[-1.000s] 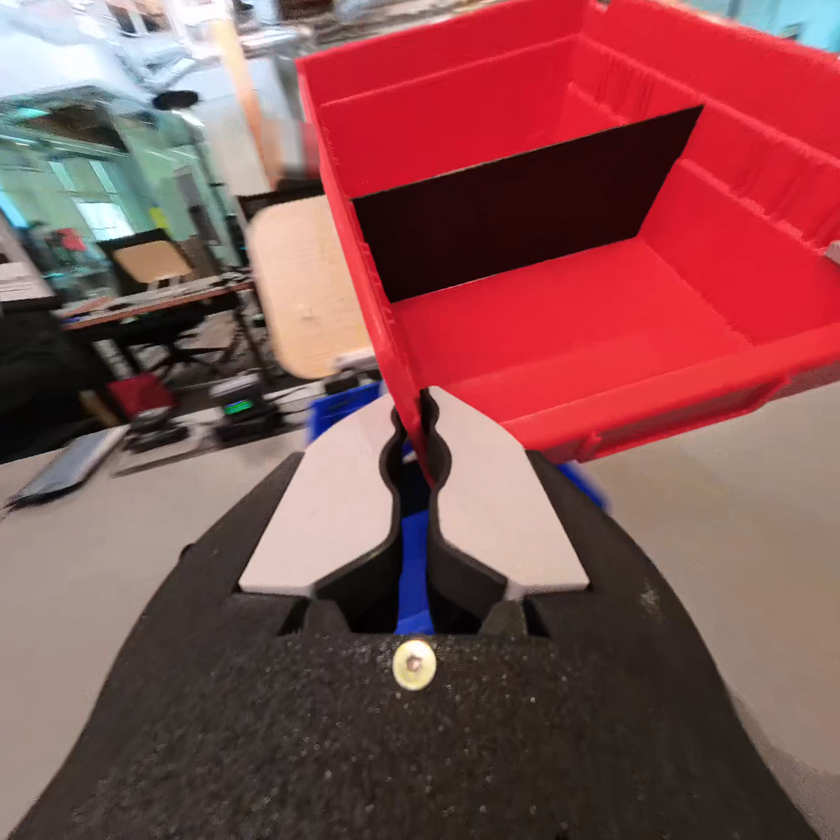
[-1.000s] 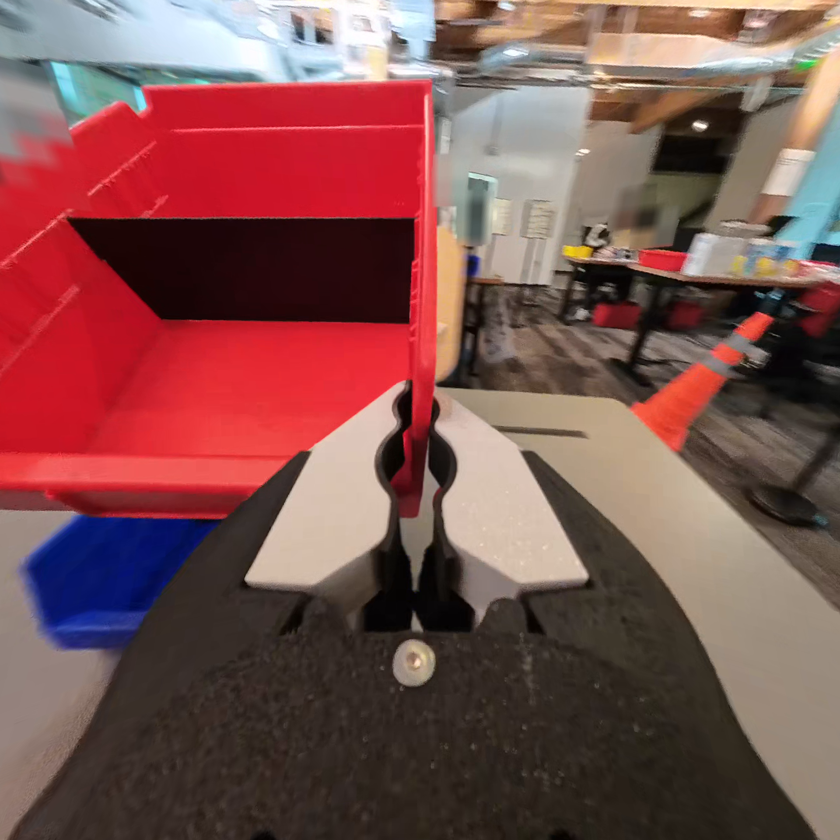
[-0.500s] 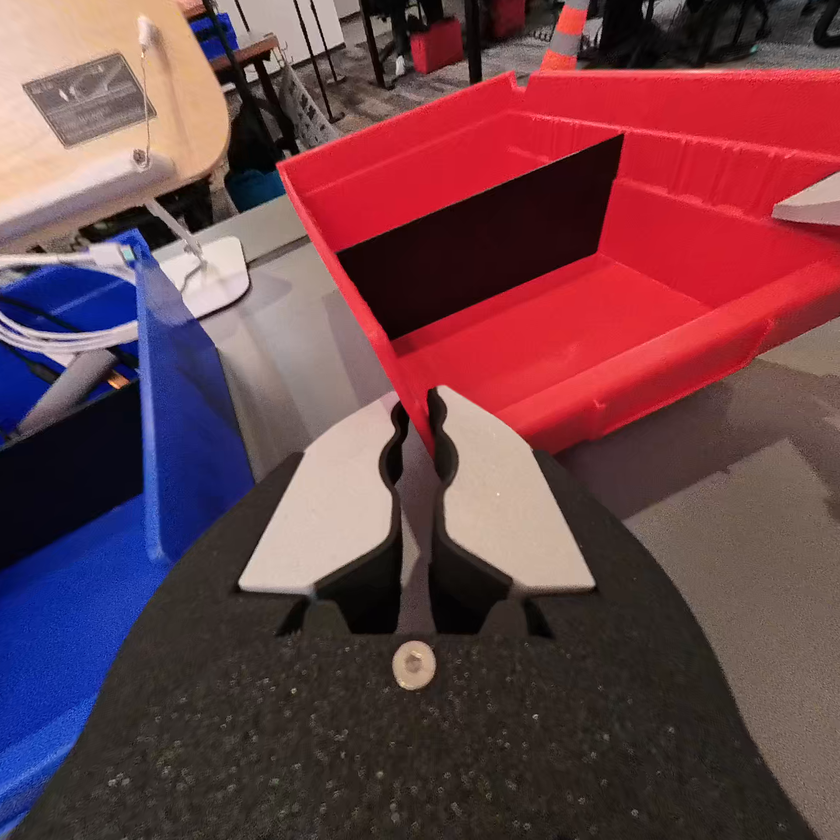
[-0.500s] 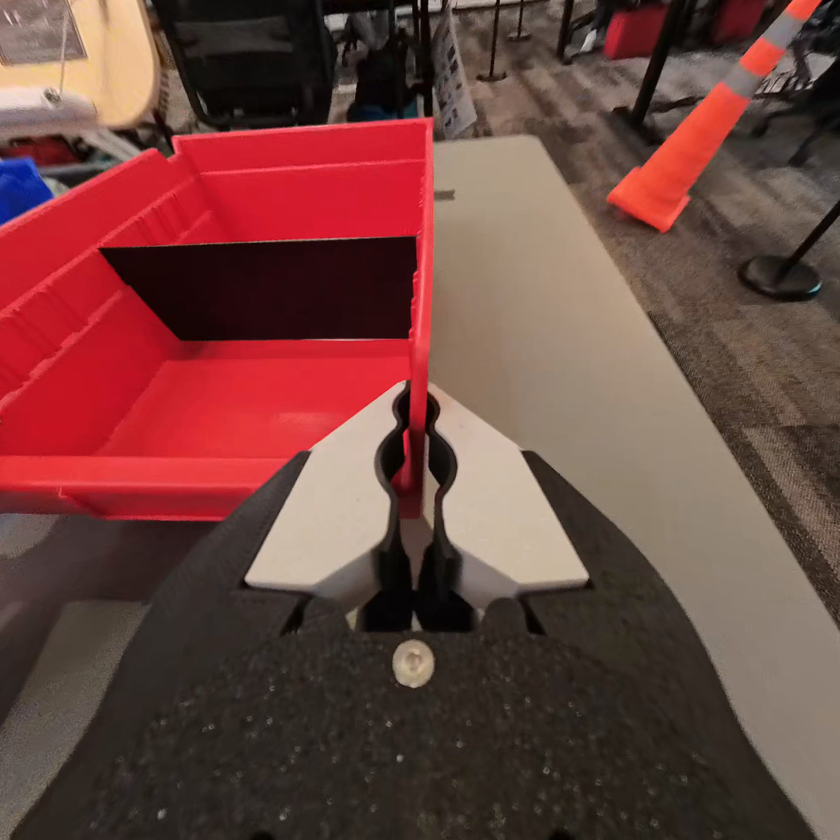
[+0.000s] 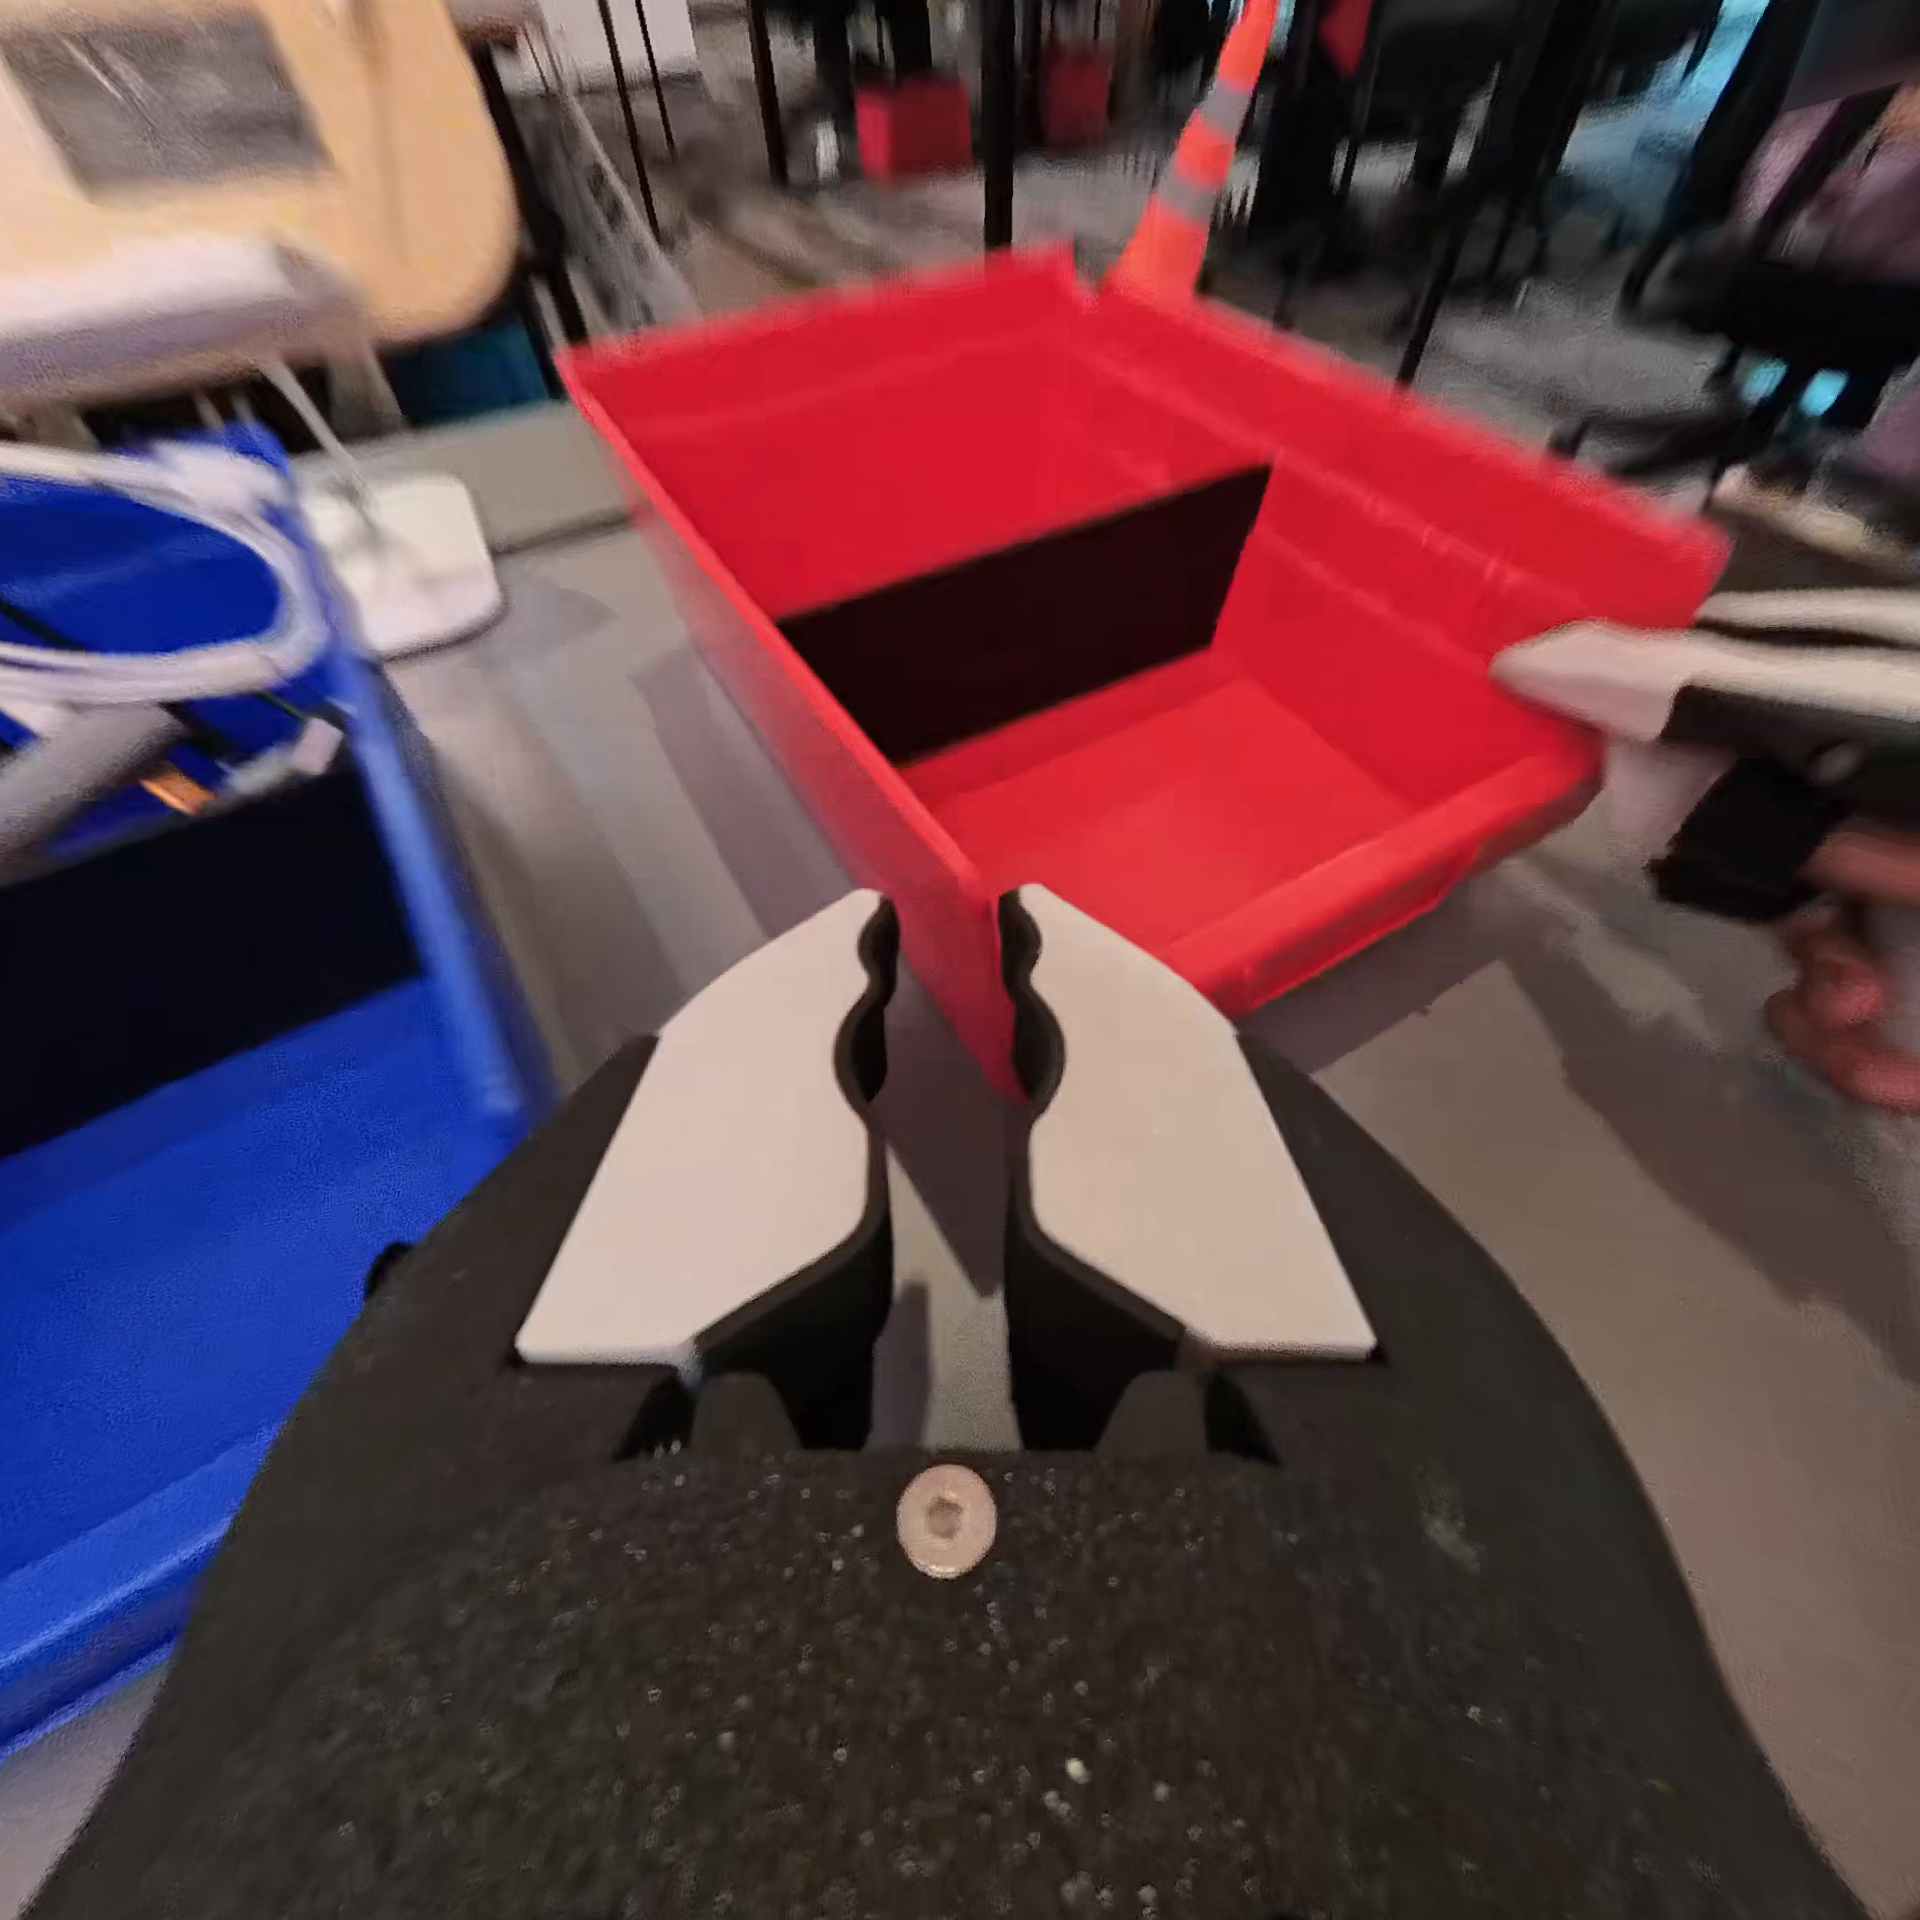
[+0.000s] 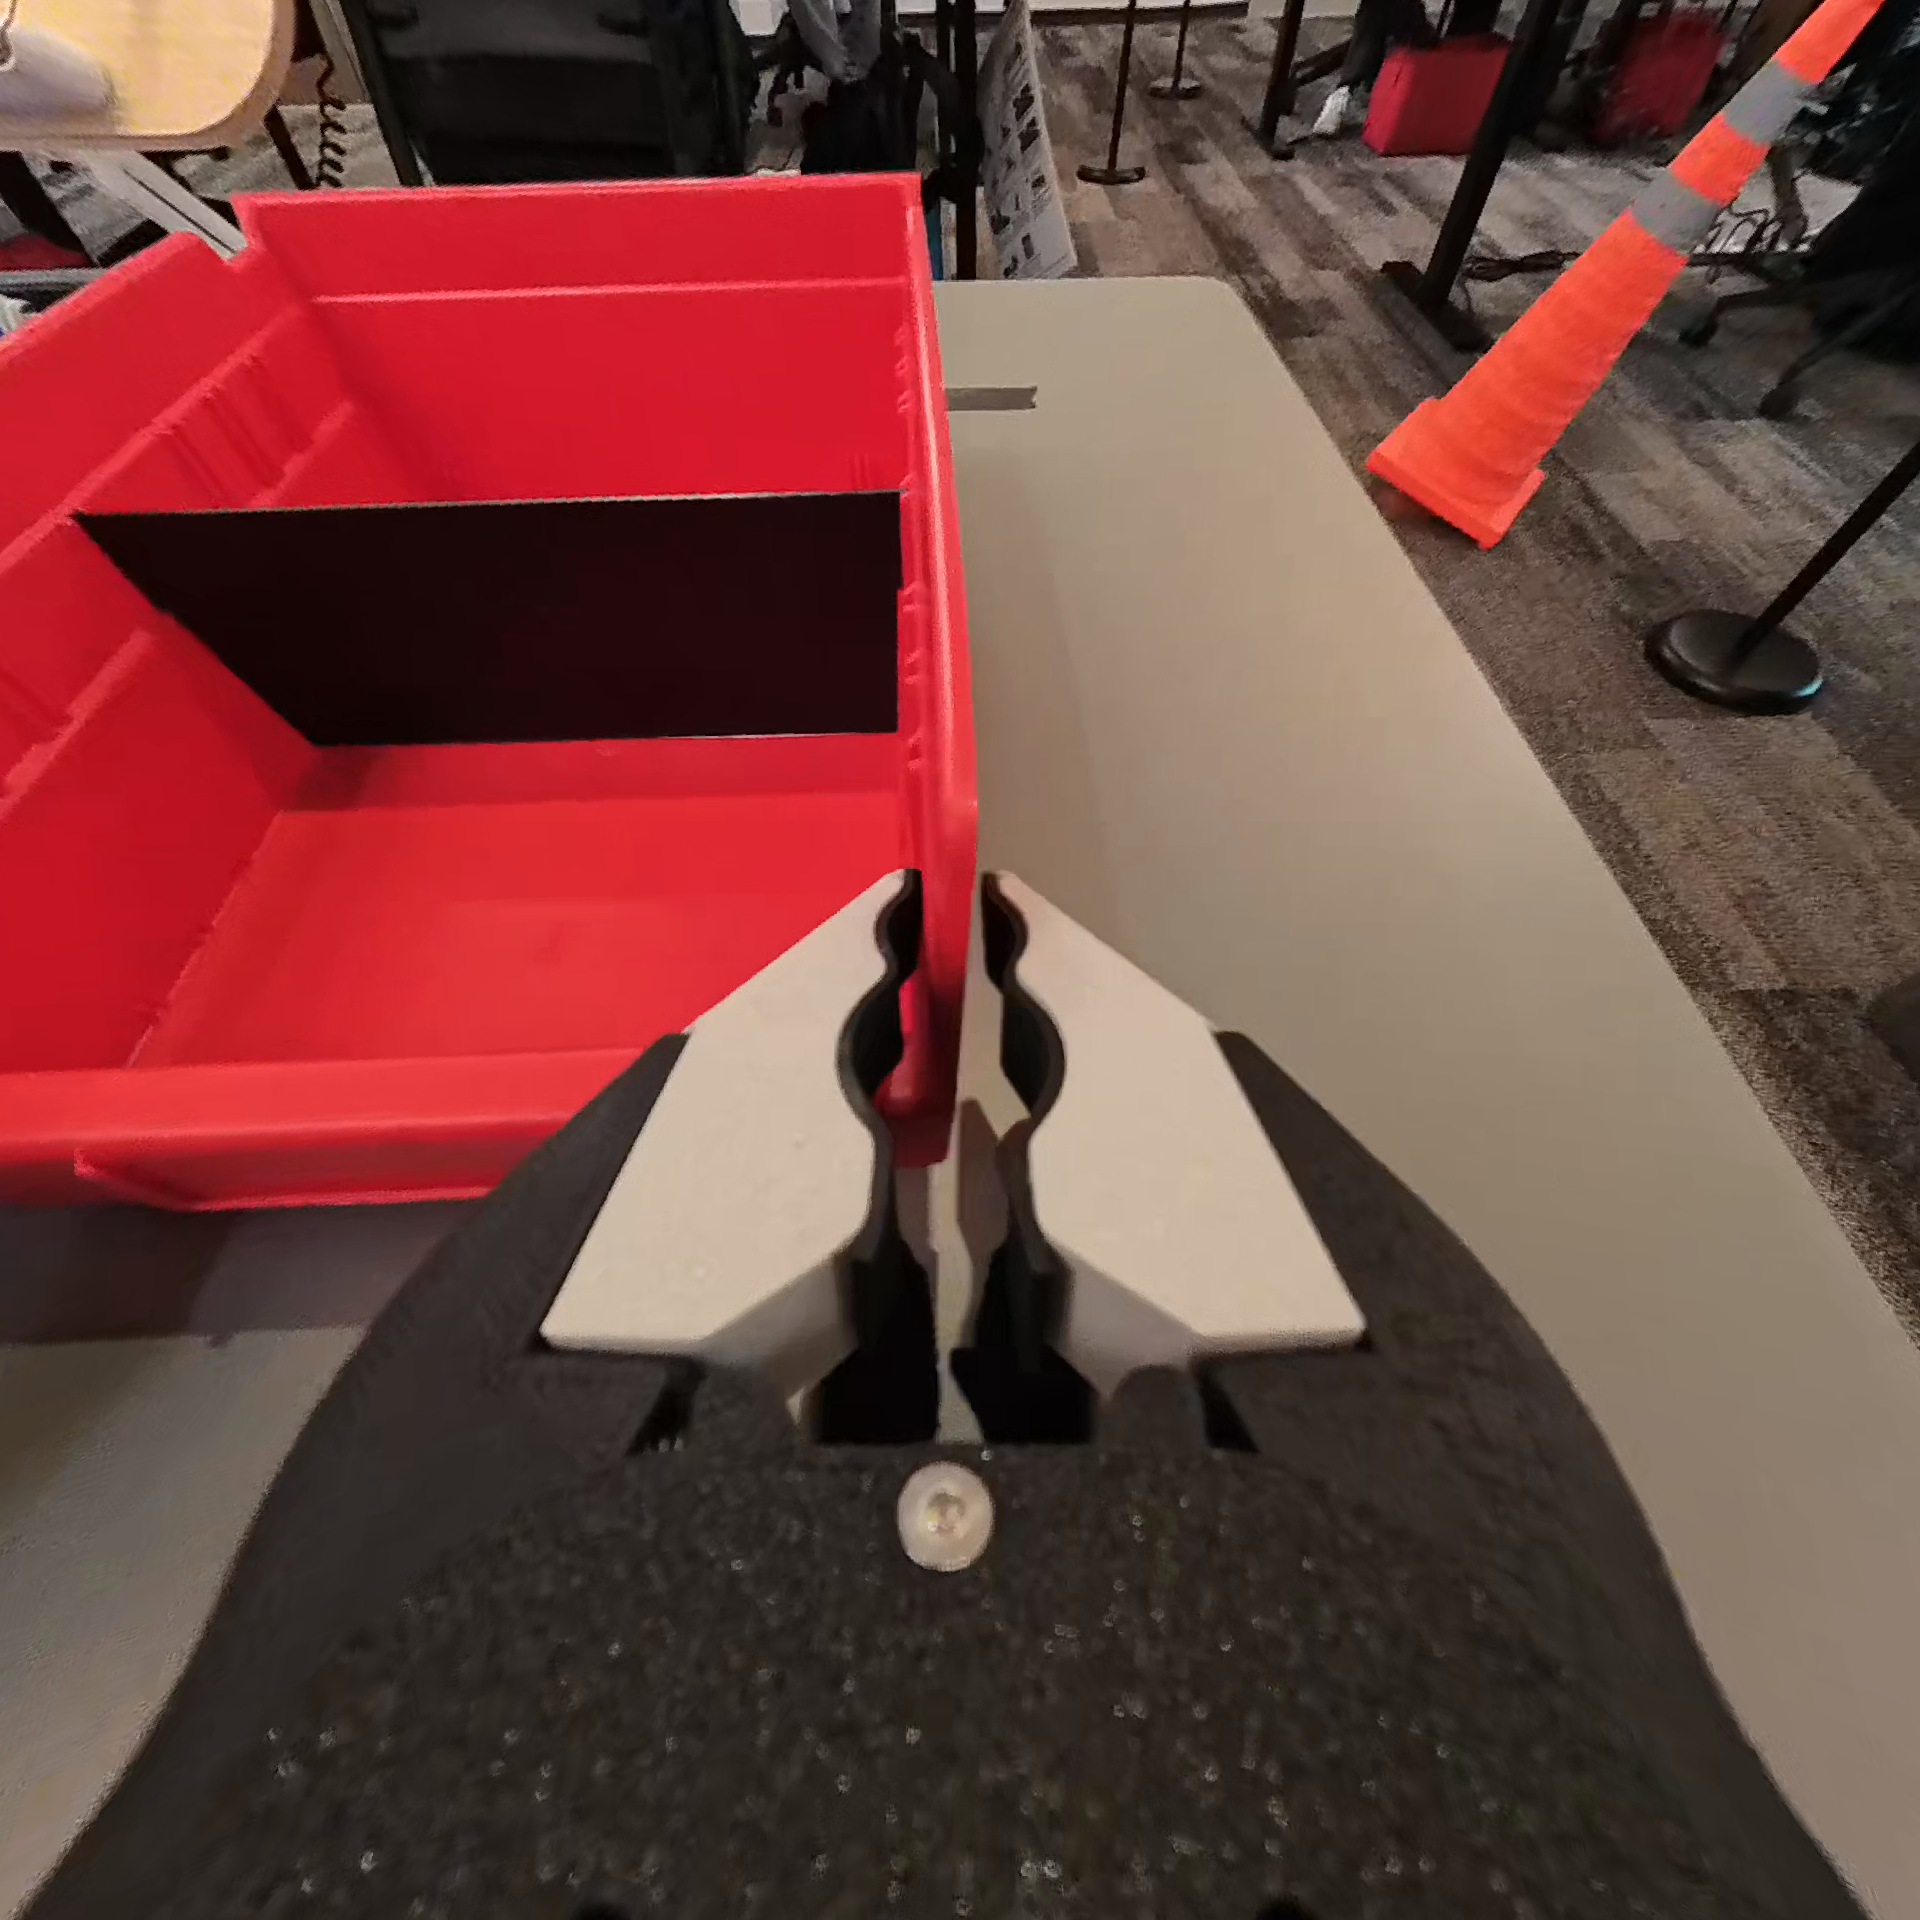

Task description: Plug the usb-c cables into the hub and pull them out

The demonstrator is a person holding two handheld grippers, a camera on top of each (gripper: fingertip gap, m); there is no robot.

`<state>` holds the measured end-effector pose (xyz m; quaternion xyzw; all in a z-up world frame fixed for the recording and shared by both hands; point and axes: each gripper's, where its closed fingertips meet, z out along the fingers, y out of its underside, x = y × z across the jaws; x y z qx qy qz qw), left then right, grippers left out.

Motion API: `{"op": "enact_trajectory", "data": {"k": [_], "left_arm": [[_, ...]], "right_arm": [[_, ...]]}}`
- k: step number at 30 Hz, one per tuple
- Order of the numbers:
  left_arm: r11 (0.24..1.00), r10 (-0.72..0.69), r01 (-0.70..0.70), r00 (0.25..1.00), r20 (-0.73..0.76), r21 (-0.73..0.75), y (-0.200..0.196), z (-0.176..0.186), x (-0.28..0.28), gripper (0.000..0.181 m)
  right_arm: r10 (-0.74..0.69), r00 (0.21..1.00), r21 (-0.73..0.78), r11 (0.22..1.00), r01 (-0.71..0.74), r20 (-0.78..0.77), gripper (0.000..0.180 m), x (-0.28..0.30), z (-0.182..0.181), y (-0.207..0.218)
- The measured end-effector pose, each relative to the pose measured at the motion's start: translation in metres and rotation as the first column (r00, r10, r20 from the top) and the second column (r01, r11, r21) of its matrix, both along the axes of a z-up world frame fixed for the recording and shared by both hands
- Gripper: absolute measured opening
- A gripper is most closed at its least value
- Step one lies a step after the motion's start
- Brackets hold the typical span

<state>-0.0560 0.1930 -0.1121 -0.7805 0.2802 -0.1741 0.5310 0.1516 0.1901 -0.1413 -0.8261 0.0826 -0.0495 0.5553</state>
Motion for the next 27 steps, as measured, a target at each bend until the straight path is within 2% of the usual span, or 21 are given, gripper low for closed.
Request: {"op": "enact_trajectory", "data": {"k": [2, 4, 7, 9, 10, 12, 13, 15, 17, 20, 22, 23, 24, 26, 27], "left_arm": [[0.999, -0.03, 0.026, 0.995, 0.099, 0.043, -0.011, 0.043, -0.021, 0.021], [0.997, -0.054, 0.045, 0.986, 0.158, 0.057, -0.015, 0.081, -0.058, 0.029], [0.989, 0.108, -0.122, 0.982, 0.156, 0.081, 0.014, 0.103, -0.157, 0.041], [0.96, 0.249, -0.258, 0.964, 0.091, 0.106, 0.038, 0.094, -0.229, 0.048], [0.945, 0.3, -0.305, 0.952, 0.054, 0.115, 0.049, 0.086, -0.26, 0.055], [0.941, 0.33, -0.334, 0.942, 0.062, 0.055, 0.062, 0.07, -0.297, 0.058], [0.95, 0.31, -0.311, 0.946, 0.098, -0.009, 0.064, 0.063, -0.301, 0.06], [0.962, 0.26, -0.245, 0.956, 0.134, -0.118, 0.062, 0.045, -0.294, 0.063], [0.962, 0.238, -0.227, 0.969, 0.064, -0.151, 0.058, 0.022, -0.283, 0.064], [0.941, 0.297, -0.304, 0.953, -0.068, -0.15, 0.06, -0.015, -0.28, 0.049], [0.931, 0.333, -0.341, 0.939, -0.081, -0.13, 0.063, -0.028, -0.281, 0.025], [0.931, 0.333, -0.338, 0.941, -0.058, -0.139, 0.062, -0.029, -0.279, 0.006], [0.925, 0.348, -0.354, 0.935, -0.064, -0.139, 0.063, -0.029, -0.28, 0.004], [0.924, 0.351, -0.364, 0.929, -0.12, -0.115, 0.062, -0.028, -0.286, 0.003], [0.929, 0.339, -0.351, 0.934, -0.114, -0.115, 0.06, -0.026, -0.289, 0.003]], "right_arm": [[-0.031, 0.999, 0.029, 0.999, 0.031, 0.015, 0.029, 0.005, 0.012, -0.008], [-0.093, 0.996, 0.108, 0.99, 0.09, 0.019, 0.035, 0.012, 0.038, -0.025], [-0.11, 0.99, 0.232, 0.969, 0.088, 0.084, 0.038, -0.015, 0.088, -0.046], [0.044, 0.988, 0.204, 0.976, -0.074, 0.149, 0.035, -0.083, 0.102, -0.038], [0.151, 0.982, 0.188, 0.967, -0.171, 0.116, 0.036, -0.126, 0.102, -0.031], [0.389, 0.917, 0.193, 0.91, -0.367, -0.091, 0.043, -0.219, 0.094, -0.019], [0.459, 0.87, 0.2, 0.883, -0.424, -0.182, 0.046, -0.255, 0.087, -0.014], [0.451, 0.854, 0.161, 0.892, -0.422, -0.258, 0.055, -0.291, 0.065, 0.005], [0.338, 0.9, 0.144, 0.94, -0.31, -0.275, 0.055, -0.292, 0.052, 0.028], [0.246, 0.946, 0.083, 0.969, -0.233, -0.212, 0.052, -0.289, 0.035, 0.05], [0.262, 0.952, -0.054, 0.96, -0.273, -0.157, 0.044, -0.3, 0.007, 0.053], [0.229, 0.964, -0.098, 0.965, -0.242, -0.134, 0.027, -0.299, -0.004, 0.053], [0.206, 0.971, -0.093, 0.971, -0.218, -0.123, 0.014, -0.3, -0.007, 0.052], [0.147, 0.981, -0.069, 0.985, -0.157, -0.124, 0.004, -0.299, -0.006, 0.048], [0.119, 0.987, -0.07, 0.989, -0.127, -0.109, 0.004, -0.301, -0.004, 0.045]]}}
